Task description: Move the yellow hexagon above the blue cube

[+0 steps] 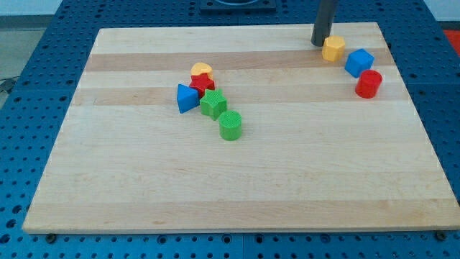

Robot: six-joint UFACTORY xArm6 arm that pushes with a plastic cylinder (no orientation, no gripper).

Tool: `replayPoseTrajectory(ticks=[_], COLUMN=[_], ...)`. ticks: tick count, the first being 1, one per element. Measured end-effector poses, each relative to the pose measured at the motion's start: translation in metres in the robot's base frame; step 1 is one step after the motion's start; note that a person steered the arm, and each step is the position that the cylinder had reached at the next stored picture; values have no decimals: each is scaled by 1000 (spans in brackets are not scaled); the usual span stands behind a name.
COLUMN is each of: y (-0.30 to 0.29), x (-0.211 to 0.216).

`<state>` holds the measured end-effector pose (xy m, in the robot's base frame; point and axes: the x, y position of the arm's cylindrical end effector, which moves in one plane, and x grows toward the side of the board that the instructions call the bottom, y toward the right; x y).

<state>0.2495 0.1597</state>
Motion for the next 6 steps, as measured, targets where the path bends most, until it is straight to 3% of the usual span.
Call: replayPoseTrajectory(ticks=[1,3,6], y=[-26,-18,17], x=[38,47,11])
